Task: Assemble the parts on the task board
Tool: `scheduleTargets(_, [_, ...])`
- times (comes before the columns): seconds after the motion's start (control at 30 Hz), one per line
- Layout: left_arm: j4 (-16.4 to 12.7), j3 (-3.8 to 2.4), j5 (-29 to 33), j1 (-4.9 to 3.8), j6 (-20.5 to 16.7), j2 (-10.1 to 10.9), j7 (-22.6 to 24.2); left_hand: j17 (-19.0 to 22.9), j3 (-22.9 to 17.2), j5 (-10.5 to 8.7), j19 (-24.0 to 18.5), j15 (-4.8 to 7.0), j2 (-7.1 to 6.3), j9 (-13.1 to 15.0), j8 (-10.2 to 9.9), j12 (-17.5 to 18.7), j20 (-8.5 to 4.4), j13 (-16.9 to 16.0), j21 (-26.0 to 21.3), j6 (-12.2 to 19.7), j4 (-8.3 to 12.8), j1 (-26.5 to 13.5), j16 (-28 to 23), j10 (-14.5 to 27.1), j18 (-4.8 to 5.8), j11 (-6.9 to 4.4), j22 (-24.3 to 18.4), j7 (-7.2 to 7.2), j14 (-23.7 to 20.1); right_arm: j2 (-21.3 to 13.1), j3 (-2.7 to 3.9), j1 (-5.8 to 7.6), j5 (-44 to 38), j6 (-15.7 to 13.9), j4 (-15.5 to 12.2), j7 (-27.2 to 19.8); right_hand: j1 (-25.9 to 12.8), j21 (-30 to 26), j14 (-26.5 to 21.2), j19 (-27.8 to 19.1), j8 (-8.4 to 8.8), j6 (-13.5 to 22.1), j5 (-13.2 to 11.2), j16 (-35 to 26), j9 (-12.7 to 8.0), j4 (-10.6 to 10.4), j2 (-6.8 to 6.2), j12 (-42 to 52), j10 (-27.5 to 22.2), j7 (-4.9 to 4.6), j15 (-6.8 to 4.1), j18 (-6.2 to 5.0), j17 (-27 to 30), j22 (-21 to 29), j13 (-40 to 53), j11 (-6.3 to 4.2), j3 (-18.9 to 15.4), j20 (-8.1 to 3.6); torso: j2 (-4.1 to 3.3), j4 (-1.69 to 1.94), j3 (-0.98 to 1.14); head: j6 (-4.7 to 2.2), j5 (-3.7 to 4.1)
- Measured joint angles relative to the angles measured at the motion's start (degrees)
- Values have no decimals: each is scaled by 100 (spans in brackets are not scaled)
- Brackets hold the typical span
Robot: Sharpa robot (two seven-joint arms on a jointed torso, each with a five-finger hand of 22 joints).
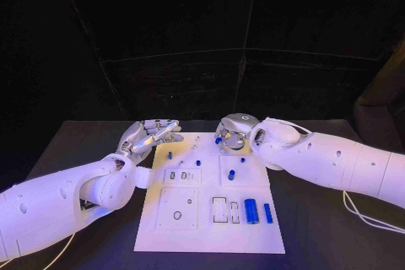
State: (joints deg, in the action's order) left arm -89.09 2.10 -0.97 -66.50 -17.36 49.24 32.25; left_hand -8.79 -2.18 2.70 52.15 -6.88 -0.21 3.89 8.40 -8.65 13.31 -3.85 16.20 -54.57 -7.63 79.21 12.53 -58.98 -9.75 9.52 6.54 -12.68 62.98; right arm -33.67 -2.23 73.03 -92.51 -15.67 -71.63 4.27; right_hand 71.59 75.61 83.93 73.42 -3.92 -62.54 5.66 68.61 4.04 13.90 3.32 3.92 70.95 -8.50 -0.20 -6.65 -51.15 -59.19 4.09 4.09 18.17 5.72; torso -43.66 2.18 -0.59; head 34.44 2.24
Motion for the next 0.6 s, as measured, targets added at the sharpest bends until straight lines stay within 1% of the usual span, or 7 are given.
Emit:
scheduleTargets(0.13, [11, 0, 0, 0, 12, -11, -15, 0, 0, 0, 0, 0, 0, 0, 0, 0, 0, 0, 0, 0, 0, 0, -11, 0, 0, 0, -6, 0, 0, 185, 31, 3, 61, -210, 147, 70, -29, 26, 0, 0, 1, 0, 0, 0, 0, -31, -29, 0, 0, 0, 0, 0, 0, -12, -9, 0, 32, 0, -10, 4, -1, -25, -18])
scheduleTargets(0.27, [26, 0, -1, 0, 26, -38, -24, 0, 0, 0, 0, 0, 0, 0, 0, 1, 0, 0, 0, 0, -1, 0, -11, 0, 0, 0, -6, 0, 0, 348, 41, 2, 101, -374, 325, 128, -28, 26, 0, 0, 16, 1, 0, 0, -8, -35, -29, -7, 0, -1, 0, -1, 11, -16, -10, 0, 72, 0, -16, 16, -3, -37, -27])
scheduleTargets(0.3, [30, 0, -1, 0, 30, -43, -26, 0, 0, 0, 0, 0, 0, 1, 0, 23, 0, -1, 0, 0, -1, 0, -11, 0, 0, 0, -6, 0, 0, 385, 43, 2, 108, -401, 364, 138, -28, 26, 0, 0, 16, 1, 0, 0, -10, -35, -29, -23, 0, -1, 0, 0, 12, -15, -10, 0, 72, 0, -18, 19, -5, -36, -28])
scheduleTargets(0.33, [33, 0, -1, -1, 33, -46, -28, 0, 0, 0, 0, 0, 0, 1, 1, 23, 0, -1, 0, 0, -1, 0, -11, 0, 0, 0, -6, 0, 0, 424, 46, 2, 114, -428, 402, 147, -59, 26, 0, 0, 16, 1, 0, 0, -13, -52, -60, -24, -2, -1, 0, 0, 12, -18, -14, 2, 90, 0, -19, 23, -7, -36, -29])
scheduleTargets(0.37, [34, 0, -1, -2, 36, -46, -30, 0, 0, 0, 0, 0, 0, 1, 1, 23, 0, -1, 0, 0, -1, 0, -11, 0, 0, 0, -6, 0, 0, 459, 48, 2, 119, -452, 435, 155, -58, 26, 0, 0, 16, 2, 0, 0, -16, -58, -60, -23, -23, -1, 0, -1, 12, -21, -16, 22, 97, 0, -24, 29, -7, -35, -27])
scheduleTargets(0.6, [34, 0, -2, -12, 45, -40, -40, 1, 0, 0, 0, 0, 0, 1, 2, 23, 0, -1, 0, 0, -1, 0, -11, 0, 0, 0, -5, 0, 0, 703, 51, 0, 143, -563, 654, 176, -58, 26, 0, 0, 18, 3, -1, 27, -28, -55, -60, -23, -22, -1, 0, -1, 12, -26, -16, 22, 133, 0, -53, 52, -15, -47, -19])
